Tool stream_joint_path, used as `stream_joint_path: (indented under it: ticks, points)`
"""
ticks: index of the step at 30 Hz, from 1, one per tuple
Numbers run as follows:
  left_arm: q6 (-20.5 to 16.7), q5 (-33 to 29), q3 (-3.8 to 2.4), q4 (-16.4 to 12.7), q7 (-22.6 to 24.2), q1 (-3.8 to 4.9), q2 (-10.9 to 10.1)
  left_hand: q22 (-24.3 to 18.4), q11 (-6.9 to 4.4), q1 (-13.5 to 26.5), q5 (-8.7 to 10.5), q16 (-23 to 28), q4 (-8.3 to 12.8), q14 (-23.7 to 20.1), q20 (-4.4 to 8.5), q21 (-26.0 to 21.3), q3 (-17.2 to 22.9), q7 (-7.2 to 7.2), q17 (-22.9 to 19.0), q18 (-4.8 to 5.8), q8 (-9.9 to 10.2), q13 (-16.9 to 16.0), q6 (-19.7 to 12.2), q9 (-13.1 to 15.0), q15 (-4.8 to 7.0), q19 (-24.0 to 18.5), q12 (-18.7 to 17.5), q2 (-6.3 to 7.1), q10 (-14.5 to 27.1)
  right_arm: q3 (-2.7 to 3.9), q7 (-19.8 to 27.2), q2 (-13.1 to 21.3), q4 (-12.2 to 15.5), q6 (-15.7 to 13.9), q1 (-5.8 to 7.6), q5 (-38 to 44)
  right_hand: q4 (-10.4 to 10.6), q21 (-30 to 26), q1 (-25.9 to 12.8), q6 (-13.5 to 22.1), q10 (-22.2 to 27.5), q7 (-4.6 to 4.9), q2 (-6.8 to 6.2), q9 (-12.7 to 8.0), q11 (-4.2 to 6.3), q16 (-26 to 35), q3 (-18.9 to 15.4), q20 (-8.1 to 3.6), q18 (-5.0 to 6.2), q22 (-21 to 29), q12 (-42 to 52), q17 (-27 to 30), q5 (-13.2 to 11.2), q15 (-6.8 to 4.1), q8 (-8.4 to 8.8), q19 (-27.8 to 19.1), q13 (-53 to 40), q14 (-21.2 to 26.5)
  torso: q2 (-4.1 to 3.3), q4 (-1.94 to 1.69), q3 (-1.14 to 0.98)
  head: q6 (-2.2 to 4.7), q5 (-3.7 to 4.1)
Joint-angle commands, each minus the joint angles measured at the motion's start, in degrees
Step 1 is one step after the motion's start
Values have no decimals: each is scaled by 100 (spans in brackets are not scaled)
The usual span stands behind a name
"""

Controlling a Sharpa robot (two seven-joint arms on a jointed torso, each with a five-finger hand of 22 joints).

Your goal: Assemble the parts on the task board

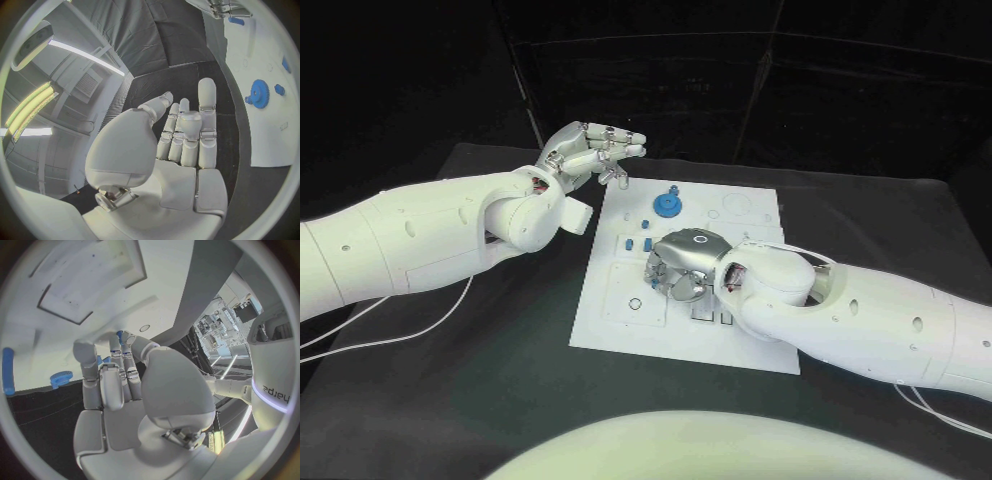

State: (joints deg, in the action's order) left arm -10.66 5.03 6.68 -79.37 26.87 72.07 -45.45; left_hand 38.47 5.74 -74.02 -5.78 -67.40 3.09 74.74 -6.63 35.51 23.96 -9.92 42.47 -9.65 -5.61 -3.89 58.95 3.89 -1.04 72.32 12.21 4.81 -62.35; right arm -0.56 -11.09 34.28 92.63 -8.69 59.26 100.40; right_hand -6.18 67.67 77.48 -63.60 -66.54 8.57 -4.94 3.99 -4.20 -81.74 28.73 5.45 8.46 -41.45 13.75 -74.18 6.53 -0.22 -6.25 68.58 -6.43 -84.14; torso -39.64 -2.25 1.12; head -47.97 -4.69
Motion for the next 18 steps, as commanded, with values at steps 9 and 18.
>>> stream_joint_path:
  ticks: [9,18]
  points:
    - [70,-26,-4,-2,3,8,5,-11,32,50,16,37,4,-39,9,-37,-38,-18,-13,-77,-17,-4,-15,-8,2,-38,41,-27,32,1,-27,-14,-20,181,6,38,67,-162,-208,303,613,156,-161,-23,-214,40,-79,135,33,230,-365,132,39,142,206,-185,218,-247,2,-1,-3,-17,4]
    - [76,-26,-4,5,0,8,8,-11,32,50,16,37,4,-39,9,-37,-38,-18,-13,-77,-17,-4,-15,-8,2,-38,41,-27,32,0,28,12,25,-31,6,34,84,-198,-247,358,822,156,-238,-20,-247,58,-184,179,48,285,-404,174,102,176,227,-214,264,-232,1,2,-3,-15,6]
